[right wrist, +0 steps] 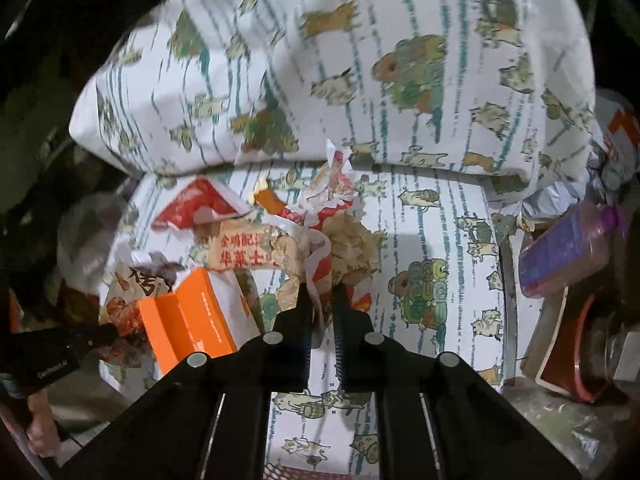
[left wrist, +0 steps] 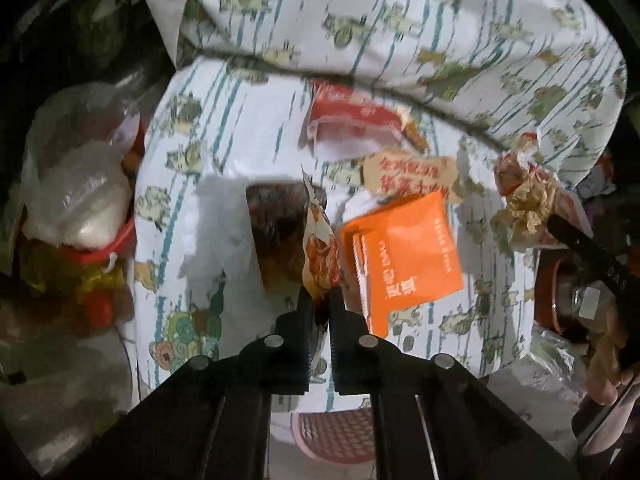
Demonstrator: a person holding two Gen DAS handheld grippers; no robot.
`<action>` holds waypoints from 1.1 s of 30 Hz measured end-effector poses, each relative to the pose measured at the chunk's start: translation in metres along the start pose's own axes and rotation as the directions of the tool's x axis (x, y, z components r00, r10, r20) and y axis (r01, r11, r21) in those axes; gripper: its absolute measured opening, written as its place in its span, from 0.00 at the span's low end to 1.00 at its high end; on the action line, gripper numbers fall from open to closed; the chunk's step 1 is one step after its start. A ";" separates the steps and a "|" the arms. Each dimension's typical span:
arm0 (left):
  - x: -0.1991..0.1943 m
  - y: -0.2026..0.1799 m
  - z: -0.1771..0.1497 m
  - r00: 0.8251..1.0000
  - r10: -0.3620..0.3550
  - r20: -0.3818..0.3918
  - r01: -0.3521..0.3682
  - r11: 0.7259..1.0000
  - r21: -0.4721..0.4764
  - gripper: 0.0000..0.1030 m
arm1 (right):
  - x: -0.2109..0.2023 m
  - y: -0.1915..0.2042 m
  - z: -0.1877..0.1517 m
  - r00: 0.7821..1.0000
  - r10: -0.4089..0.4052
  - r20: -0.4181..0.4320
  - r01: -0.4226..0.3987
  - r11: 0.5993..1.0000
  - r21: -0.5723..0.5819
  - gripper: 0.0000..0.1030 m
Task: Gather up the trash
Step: 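Carry wrapper and paper bag over pink wastebasket and release both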
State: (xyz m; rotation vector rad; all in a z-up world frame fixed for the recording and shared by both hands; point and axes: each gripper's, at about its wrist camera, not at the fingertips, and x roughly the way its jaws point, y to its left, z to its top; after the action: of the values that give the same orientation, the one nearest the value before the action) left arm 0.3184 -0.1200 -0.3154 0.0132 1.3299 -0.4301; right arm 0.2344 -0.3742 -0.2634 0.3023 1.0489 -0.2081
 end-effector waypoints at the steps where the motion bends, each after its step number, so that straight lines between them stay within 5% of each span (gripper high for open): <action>1: -0.006 0.001 0.001 1.000 -0.013 0.025 0.013 1.000 0.000 0.08 | -0.004 -0.001 0.000 1.000 0.005 0.017 -0.005 1.000 0.010 0.09; 10: -0.066 -0.004 -0.008 0.977 -0.046 0.208 0.049 0.999 -0.007 0.08 | -0.053 0.016 -0.011 0.984 0.112 0.141 -0.106 0.993 -0.048 0.09; 17: -0.149 -0.032 -0.056 0.922 -0.051 0.384 0.040 0.999 0.035 0.08 | -0.126 0.036 -0.043 0.961 0.151 0.231 -0.128 0.985 -0.113 0.09; 25: -0.221 -0.060 -0.119 0.881 -0.050 0.471 0.012 0.996 0.084 0.08 | -0.207 0.043 -0.097 0.933 0.222 0.283 -0.185 0.971 -0.150 0.09; 29: -0.225 -0.066 -0.145 0.884 -0.037 0.465 -0.005 0.996 0.090 0.08 | -0.226 0.044 -0.121 0.916 0.254 0.310 -0.211 0.963 -0.165 0.09; 33: -0.208 -0.065 -0.169 0.891 -0.052 0.450 0.016 0.996 0.083 0.08 | -0.220 0.043 -0.148 0.923 0.259 0.285 -0.224 0.963 -0.149 0.09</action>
State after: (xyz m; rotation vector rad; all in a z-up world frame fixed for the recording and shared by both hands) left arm 0.1039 -0.0760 -0.1469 -0.0443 0.8523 -0.4809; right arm 0.0199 -0.2771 -0.1332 0.2837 0.7077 0.0294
